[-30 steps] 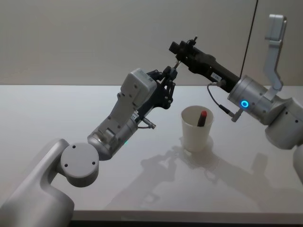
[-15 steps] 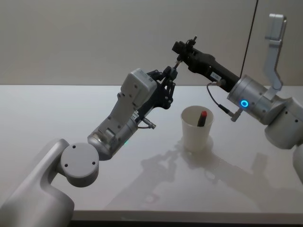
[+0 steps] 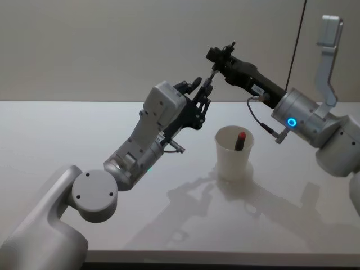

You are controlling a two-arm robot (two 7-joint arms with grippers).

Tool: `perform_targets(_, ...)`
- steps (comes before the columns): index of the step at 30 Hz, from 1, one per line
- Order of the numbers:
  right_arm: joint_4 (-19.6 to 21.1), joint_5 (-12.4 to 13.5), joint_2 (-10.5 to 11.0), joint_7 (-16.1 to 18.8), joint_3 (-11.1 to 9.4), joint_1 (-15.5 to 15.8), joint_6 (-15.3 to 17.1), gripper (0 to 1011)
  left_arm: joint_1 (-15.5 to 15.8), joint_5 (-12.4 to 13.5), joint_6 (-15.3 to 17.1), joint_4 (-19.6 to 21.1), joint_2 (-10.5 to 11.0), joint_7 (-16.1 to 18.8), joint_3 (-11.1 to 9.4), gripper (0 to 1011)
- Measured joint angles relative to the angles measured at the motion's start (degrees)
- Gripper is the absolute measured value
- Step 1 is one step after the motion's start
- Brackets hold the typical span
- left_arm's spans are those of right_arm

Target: Place the pen into the pen holder.

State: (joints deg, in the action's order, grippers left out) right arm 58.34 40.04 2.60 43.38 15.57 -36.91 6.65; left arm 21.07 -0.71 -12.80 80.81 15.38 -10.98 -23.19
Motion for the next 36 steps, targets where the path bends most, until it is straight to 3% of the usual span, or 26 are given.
perform_targets(3,0.05,0.09,0.01,0.0,0.07,0.0,-0.02,143,0.0,0.0,0.0,0.0,-0.01,0.0,0.0,317)
perform_targets(12,0.47,0.45,0.18,0.02,0.22,0.1,-0.08,143,0.0,0.0,0.0,0.0,-0.01,0.0,-0.01,645)
perform_targets(25,1.31,0.84,0.61,-0.04,0.31,0.53,-0.24,144,0.0,0.0,0.0,0.0,-0.01,-0.01,-0.01,997)
perform_targets(36,2.46,0.43,1.49,-0.75,-0.06,1.33,-1.9,143,0.0,0.0,0.0,0.0,-0.01,-0.01,-0.01,1004)
